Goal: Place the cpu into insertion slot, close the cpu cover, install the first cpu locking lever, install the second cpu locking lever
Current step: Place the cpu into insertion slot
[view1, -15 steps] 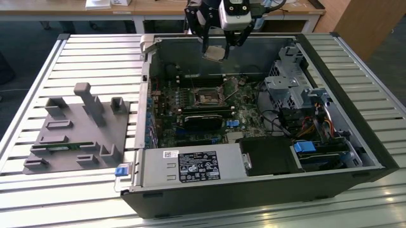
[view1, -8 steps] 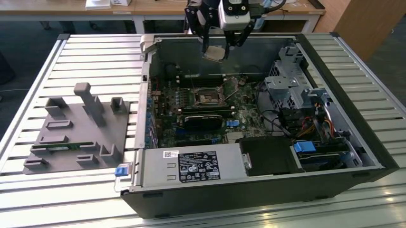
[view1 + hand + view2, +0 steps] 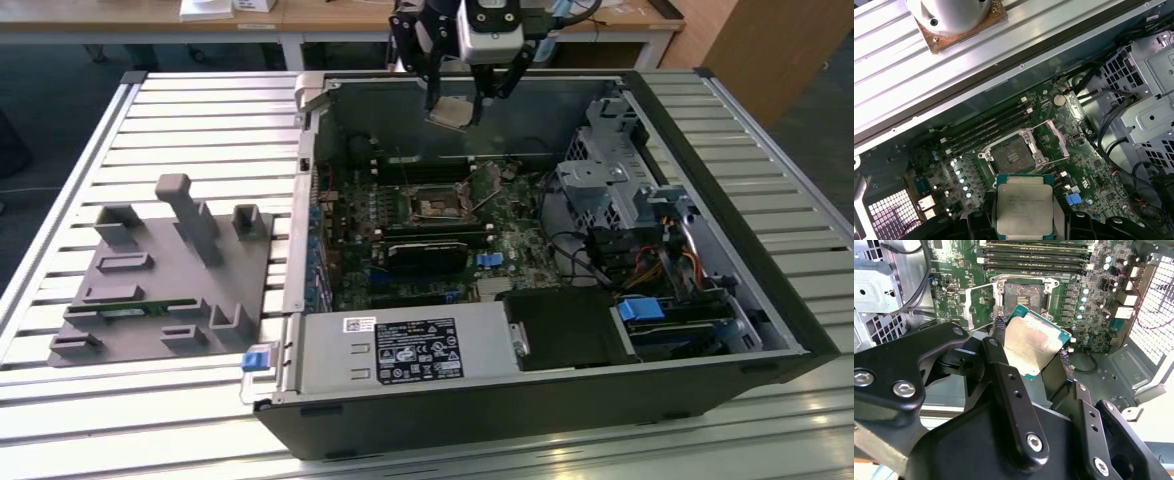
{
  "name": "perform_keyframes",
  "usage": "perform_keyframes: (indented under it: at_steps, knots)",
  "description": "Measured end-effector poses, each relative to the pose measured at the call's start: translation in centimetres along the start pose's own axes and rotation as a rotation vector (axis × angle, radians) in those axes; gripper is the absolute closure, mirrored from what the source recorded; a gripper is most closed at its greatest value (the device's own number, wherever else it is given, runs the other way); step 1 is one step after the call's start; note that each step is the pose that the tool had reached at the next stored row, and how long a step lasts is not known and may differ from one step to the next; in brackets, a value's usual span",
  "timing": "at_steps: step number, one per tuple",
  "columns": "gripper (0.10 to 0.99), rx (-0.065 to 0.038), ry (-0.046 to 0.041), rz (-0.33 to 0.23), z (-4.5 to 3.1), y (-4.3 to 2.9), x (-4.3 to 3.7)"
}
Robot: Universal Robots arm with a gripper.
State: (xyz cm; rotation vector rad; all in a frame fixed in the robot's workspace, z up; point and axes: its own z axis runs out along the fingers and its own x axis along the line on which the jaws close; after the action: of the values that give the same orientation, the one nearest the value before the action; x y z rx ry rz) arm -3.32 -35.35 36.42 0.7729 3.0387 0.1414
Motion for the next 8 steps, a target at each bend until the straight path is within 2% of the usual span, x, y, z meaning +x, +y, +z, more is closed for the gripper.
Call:
perform_keyframes:
  at_steps: [8]
  knots:
    - [0.545,-0.001,-0.0021,0.024,0.01,0.0,0.0]
